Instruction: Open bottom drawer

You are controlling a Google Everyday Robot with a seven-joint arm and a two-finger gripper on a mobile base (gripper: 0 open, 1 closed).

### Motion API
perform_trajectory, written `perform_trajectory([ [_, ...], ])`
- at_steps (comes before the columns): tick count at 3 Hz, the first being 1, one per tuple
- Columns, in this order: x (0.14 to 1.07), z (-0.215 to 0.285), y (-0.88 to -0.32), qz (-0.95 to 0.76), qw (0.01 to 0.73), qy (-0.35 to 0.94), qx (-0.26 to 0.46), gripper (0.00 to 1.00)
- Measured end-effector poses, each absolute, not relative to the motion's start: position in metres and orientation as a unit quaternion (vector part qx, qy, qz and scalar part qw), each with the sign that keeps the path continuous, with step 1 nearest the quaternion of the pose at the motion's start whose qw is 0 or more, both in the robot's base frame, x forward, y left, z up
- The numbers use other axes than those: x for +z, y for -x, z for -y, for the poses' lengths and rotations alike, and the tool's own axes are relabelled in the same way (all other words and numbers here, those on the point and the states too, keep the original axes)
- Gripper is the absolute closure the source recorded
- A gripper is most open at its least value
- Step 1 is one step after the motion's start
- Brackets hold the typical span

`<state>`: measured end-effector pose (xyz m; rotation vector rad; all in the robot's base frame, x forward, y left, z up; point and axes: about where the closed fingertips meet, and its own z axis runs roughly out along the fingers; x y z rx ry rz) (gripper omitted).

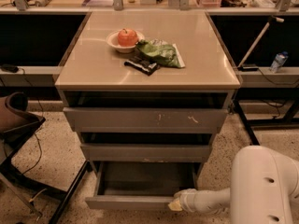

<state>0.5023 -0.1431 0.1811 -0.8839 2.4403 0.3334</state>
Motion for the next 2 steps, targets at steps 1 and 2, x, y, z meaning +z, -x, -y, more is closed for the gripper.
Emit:
perform_trajectory([
  [1,0.181,0.143,-0.502,-0.901,0.259,0.326,0.123,1.00],
  [2,0.177,0.144,-0.482,-0.898,0.266,0.326,0.126,1.00],
])
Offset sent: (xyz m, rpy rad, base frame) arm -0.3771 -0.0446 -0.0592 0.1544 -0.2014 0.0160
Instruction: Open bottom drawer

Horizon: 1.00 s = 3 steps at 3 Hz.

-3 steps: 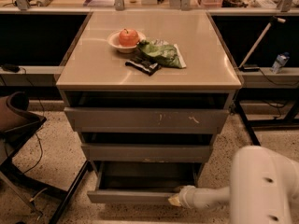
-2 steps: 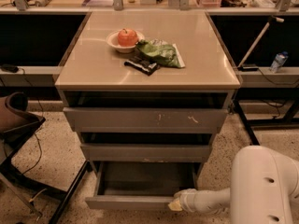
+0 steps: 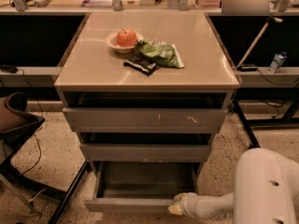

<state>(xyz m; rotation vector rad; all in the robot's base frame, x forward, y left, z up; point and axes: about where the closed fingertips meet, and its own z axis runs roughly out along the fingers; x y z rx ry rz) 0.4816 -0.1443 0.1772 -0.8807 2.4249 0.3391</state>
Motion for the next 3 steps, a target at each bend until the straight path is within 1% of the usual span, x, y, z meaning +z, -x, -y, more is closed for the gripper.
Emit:
perform_trajectory([
  [1,0.1766,0.1436,-0.4621,-0.897,0.271,0.325,0.126,1.00],
  [3,0.1796,0.1435,-0.4619,-0.897,0.271,0.325,0.126,1.00],
])
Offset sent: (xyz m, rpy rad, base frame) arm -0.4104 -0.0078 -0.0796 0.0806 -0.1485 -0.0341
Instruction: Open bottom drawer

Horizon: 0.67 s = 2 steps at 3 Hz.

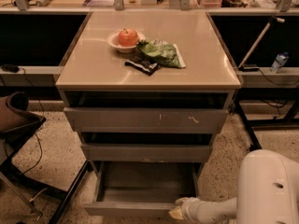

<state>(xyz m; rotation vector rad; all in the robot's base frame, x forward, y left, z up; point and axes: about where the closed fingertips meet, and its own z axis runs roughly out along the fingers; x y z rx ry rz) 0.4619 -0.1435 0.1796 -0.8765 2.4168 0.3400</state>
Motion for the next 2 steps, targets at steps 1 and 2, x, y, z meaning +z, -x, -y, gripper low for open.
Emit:
perform_trajectory([
  [1,0.1782,0.1379,-0.4497,-0.895,0.275,0.325,0.130,1.00],
  [2,0.1818,0.1377,-0.4494,-0.895,0.275,0.325,0.131,1.00],
])
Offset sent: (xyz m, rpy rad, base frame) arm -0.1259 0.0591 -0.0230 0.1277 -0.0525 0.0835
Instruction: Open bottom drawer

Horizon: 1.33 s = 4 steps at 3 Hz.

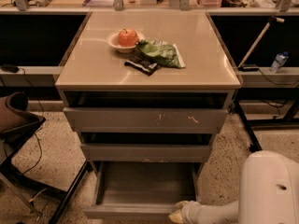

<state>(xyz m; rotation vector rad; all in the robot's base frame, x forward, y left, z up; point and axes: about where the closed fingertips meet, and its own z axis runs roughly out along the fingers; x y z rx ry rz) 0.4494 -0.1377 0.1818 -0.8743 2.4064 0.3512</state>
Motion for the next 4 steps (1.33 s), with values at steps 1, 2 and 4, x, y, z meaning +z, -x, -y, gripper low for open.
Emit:
perform_trajectory([
  [1,0.1818,0.1377,-0.4494,-0.895,0.275,0.325,0.131,0.82],
  [2,0.1818,0.1377,-0.4494,-0.895,0.275,0.325,0.131,0.58],
  [4,0.1817,0.1377,-0.4494,-0.895,0.275,0.325,0.131,0.12],
])
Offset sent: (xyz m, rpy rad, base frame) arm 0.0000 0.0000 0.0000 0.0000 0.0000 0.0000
